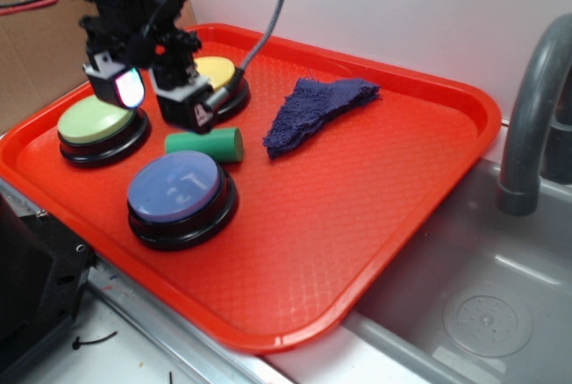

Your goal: Push the purple button.

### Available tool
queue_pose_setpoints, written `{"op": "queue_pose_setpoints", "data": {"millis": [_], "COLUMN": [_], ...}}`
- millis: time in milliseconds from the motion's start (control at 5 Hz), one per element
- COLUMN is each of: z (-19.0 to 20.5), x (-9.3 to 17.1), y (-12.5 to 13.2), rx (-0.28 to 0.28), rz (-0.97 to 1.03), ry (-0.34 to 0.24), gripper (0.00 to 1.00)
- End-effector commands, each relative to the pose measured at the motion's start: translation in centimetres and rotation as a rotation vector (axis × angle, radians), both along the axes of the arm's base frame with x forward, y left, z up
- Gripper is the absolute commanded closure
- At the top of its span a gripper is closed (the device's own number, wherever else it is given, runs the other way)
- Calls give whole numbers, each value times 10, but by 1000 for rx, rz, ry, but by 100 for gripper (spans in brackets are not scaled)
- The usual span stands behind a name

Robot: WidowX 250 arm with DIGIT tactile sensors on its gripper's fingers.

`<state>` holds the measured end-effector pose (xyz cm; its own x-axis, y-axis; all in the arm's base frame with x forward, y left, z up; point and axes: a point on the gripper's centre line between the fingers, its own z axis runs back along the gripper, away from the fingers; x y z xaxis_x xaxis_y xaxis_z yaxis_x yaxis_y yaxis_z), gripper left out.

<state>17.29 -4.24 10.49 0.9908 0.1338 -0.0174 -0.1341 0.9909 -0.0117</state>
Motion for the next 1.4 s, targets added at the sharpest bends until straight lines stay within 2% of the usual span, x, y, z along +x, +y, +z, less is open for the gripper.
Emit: {"op": "queue_pose_setpoints", "data": {"millis": [0,400,1200], "z": [30,40,59], "x": [4,5,3], "y": [-2,-5,-13], "rx": [-36,-55,-45], "rz": [-10,-42,-57], "ry": [-67,-67,-86], "gripper": [0,0,0]}}
